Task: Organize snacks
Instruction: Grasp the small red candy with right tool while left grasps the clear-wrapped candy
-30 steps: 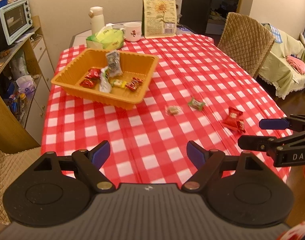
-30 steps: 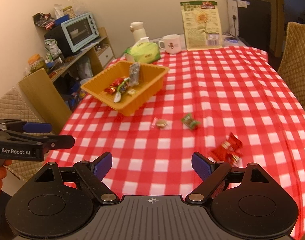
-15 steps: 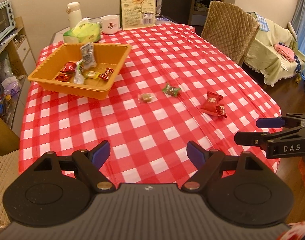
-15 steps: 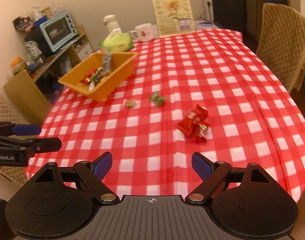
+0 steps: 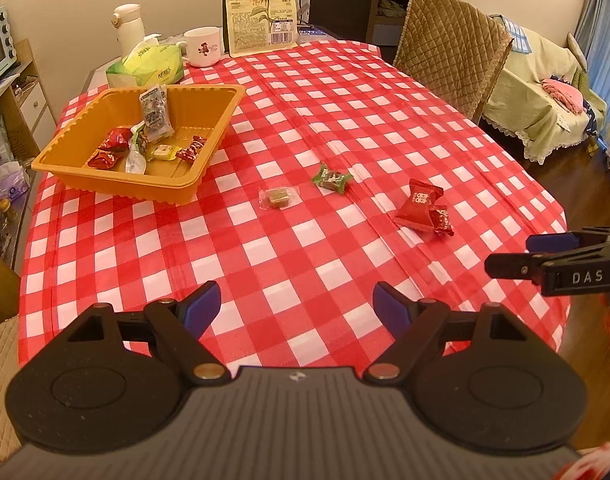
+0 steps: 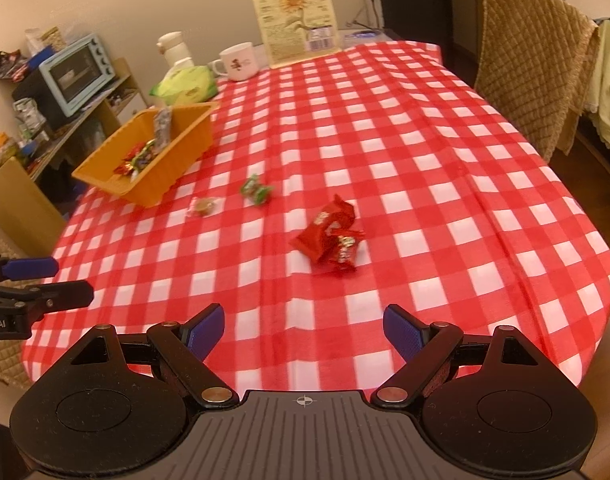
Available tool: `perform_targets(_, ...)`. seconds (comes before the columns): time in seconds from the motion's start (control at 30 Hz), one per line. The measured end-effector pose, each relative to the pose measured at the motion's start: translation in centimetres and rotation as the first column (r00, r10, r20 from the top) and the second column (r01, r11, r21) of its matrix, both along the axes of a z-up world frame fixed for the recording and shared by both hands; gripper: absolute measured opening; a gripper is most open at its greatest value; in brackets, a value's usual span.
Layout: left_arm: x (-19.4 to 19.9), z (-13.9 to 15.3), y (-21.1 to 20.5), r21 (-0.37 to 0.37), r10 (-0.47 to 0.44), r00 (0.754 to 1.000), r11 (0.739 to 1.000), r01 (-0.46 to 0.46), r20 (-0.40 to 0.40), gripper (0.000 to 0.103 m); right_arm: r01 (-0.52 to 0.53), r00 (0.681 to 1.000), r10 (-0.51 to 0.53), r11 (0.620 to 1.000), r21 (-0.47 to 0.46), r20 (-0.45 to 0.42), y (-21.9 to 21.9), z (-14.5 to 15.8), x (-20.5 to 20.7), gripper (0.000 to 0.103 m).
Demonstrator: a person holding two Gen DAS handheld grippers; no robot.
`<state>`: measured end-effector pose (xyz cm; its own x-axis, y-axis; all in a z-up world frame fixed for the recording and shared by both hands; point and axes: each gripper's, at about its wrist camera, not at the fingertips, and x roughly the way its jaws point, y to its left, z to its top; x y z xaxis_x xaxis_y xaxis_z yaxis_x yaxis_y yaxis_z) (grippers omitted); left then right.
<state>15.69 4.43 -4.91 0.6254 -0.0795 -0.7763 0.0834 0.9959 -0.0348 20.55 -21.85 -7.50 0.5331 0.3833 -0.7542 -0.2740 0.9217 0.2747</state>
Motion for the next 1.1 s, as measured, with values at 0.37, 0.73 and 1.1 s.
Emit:
perform_targets(0.37,3.0,-1.9,0.1,0.020,-0.018,1.000,1.000,0.018,-0.014,0.081,0.086,0.996,-0.086,0.996,-0.011,0.025,-1.3,-1.5,2.7,0.085)
perform_targets(0.73,5.6,-3.3,0.7,0.040,-0.028,0.999,0.999,0.029,-0.027,0.080,0.075,0.997,-0.075,0.997,-0.011,0.017,-0.1,-3.2,5.6,0.050)
perform_targets(1.1,7.5,-4.4,1.1,0.051,-0.054,0.998,0.997,0.056,-0.040,0.078,0.072,0.997,-0.072,0.996,-0.043,-0.007,1.4,-5.2,8.2,0.035)
